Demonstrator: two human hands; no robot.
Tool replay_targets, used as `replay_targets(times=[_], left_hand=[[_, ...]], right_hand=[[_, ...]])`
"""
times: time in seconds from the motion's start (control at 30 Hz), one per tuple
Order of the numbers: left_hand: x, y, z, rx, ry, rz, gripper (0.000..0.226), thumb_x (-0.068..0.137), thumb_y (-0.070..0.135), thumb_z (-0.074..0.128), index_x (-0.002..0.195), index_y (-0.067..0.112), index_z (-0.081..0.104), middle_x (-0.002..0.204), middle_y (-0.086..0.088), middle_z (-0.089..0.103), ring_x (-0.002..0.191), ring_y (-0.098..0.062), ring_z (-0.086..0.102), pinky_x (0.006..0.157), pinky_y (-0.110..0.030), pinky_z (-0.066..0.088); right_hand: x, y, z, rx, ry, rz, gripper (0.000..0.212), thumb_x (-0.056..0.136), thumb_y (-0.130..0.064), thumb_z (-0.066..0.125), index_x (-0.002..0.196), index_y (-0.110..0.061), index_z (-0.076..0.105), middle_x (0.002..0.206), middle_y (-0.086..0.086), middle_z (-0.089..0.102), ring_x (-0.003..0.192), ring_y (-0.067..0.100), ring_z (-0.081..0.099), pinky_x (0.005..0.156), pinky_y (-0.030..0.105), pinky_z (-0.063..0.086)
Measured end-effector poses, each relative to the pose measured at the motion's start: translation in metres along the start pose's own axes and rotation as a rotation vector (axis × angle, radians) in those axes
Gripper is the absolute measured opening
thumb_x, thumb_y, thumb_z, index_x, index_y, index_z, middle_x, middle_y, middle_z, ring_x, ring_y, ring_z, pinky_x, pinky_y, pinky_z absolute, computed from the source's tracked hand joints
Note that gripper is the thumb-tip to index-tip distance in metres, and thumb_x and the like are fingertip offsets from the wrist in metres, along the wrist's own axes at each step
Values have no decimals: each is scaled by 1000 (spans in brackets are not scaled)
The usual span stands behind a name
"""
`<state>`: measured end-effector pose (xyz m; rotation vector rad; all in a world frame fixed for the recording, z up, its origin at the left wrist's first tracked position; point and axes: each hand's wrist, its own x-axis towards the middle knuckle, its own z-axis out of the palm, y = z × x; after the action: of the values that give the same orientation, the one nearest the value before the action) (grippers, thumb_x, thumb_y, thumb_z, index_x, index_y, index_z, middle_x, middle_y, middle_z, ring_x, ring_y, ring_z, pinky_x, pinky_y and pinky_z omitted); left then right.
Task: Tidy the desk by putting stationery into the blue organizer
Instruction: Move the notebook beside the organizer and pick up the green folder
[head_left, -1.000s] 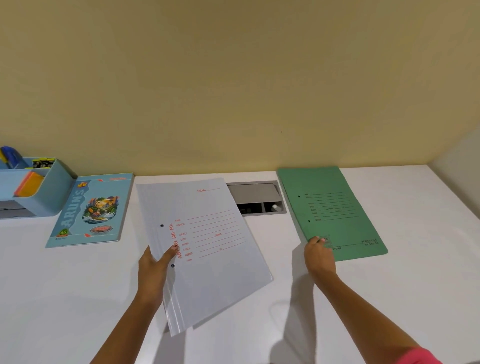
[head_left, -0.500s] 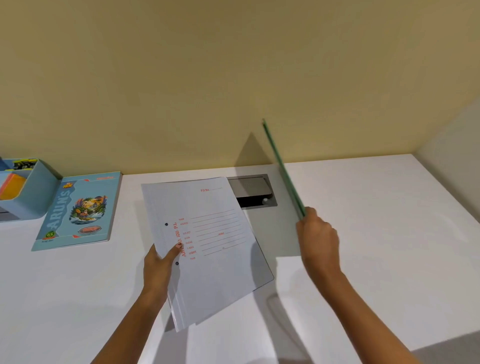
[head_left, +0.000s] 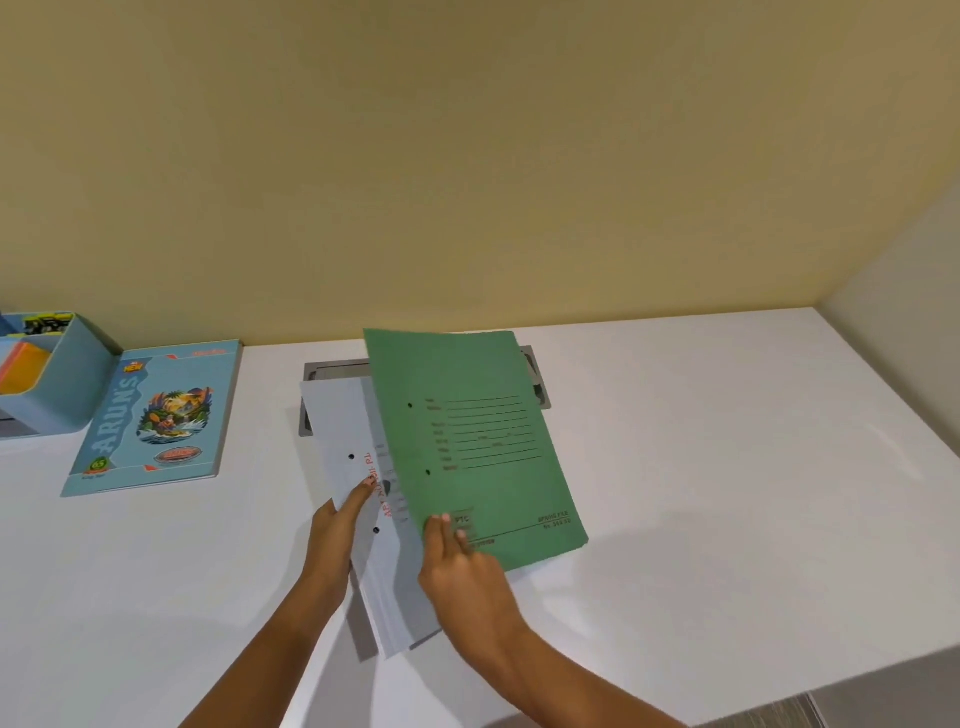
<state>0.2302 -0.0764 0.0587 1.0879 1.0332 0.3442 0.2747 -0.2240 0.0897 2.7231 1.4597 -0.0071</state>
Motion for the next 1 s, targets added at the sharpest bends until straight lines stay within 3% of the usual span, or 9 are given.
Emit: replay_targets(times=[0.07,0.17,0.27,0.33,0.47,0.6,0.7,0.83,1.0], left_hand=[[-1,-2,5,14,-43,-25,46,87,44,61,124,17,59,116,-10,67,107,-31,63,97,-48,49],[-1,-4,11,20,-18,-2,40,85,36,66,119,18,61,112,-6,69,102,-27,65,93,-41,51],[3,-6,11,73,38,-1,35,78,27,75,108,17,62,103,-4,70,97,-26,65,83,-35,52],[8,-7,11,127,57,-18,44,73,24,80,109,9,61,104,-9,70,96,-28,65,88,-40,53],[15,-6,11,204,104,-22,54,71,19,82,115,2,56,111,-17,67,102,-35,63,94,-50,50],[17,-6,7,241,117,1,52,74,18,80,115,5,51,117,-18,64,104,-35,60,95,-51,49],[16,-5,-2,256,119,39,74,74,21,80,135,9,40,132,-15,55,119,-36,53,102,-53,44],[10,-4,-18,280,106,87,89,75,24,79,146,15,26,143,-11,45,125,-33,49,102,-52,43],[2,-2,-41,248,27,167,64,80,22,74,133,28,38,120,5,54,86,-8,64,63,-24,55]], right_hand=[[-5,-4,13,-15,-72,-67,77,25,-25,94,98,-7,75,90,9,77,66,15,74,43,18,54],[-6,-9,23,-49,-127,-110,74,27,-27,93,97,-8,76,90,9,77,69,17,74,51,19,55],[-2,-10,38,-73,-94,-134,74,34,-23,92,102,-5,73,95,12,76,72,21,74,53,23,56],[1,-8,47,-90,-37,-170,71,42,-24,91,107,-4,71,99,13,75,78,22,74,54,24,59],[10,-4,48,-1,97,-228,38,67,-29,78,99,-8,74,97,7,76,83,17,74,55,25,60],[17,8,33,217,110,-235,9,81,-15,67,90,-14,70,84,1,74,67,11,70,56,22,58],[24,23,33,513,119,-30,22,97,-17,45,110,-10,62,104,4,67,89,16,63,81,26,54],[32,55,43,718,233,425,32,97,-19,45,127,-10,48,123,3,53,112,13,49,100,27,44],[39,87,48,992,214,909,52,96,-31,50,139,-8,32,142,10,42,127,27,46,105,40,41]])
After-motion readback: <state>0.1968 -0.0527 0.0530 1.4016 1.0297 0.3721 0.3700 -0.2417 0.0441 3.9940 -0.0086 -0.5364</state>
